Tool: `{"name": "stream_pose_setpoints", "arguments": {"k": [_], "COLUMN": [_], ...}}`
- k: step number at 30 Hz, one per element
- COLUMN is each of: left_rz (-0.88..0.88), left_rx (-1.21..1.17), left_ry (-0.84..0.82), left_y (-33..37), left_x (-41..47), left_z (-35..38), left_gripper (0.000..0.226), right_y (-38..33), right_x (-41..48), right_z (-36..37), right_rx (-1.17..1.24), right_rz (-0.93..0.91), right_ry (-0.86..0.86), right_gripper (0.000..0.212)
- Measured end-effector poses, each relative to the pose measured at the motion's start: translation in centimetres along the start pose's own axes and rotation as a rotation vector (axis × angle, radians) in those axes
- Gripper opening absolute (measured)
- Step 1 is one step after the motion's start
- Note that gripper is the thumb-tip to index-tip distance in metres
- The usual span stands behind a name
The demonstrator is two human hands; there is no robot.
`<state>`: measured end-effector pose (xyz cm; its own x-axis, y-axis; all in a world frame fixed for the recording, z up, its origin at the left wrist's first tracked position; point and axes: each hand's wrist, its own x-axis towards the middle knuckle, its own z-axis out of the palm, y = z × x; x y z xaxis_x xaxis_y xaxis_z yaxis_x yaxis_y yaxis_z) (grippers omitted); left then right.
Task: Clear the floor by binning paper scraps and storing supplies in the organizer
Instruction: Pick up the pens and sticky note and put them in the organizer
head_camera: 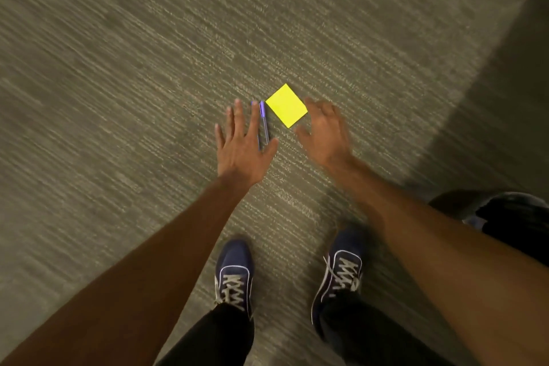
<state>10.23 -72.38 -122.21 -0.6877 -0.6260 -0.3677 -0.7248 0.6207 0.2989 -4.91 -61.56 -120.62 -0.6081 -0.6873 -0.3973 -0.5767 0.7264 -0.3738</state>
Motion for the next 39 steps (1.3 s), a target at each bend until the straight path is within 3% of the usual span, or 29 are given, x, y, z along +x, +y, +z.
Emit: {"name": "stream_pose_setpoints", "arguments": {"k": [6,12,19,21,25,32,39], "left_rz": [-0.019,-0.25,-0.352,-0.372,-0.421,-0.378,-0.266], "left_rx": [0.038,-0.102,-0.16,-0.13,-0.136,-0.015,0.066], "left_ry": [-0.091,-0.055,-0.088,-0.111,-0.122,-0.189,-0.345], "left_y": [-2.4,-1.9,-1.2,-1.1,-0.9,-0.3,-0.1], "left_x": [5.9,8.7,10.1,10.5,11.1,11.0,10.6], "left_z": [6.8,9.2,10.5,10.6,10.5,10.4,9.5], "left_gripper": [0.088,0.104,0.105,0.097,0.067,0.061,0.074], "right_y": [3.3,3.9,3.7,3.8,4.0,4.7,4.9], "right_x": [6.4,9.7,11.7,12.2,12.5,12.0,10.2], "right_z": [6.5,9.0,9.9,10.0,9.9,10.2,8.7], "right_rx": [-0.03,0.021,0.113,0.183,0.272,0.574,0.835], "right_rz": [0.029,0.11,0.223,0.269,0.334,0.378,0.423], "right_ry": [0.006,0.043,0.032,0.017,-0.036,0.019,0.0], "right_gripper": [0.055,0.063,0.076,0.075,0.048,0.025,0.035]}}
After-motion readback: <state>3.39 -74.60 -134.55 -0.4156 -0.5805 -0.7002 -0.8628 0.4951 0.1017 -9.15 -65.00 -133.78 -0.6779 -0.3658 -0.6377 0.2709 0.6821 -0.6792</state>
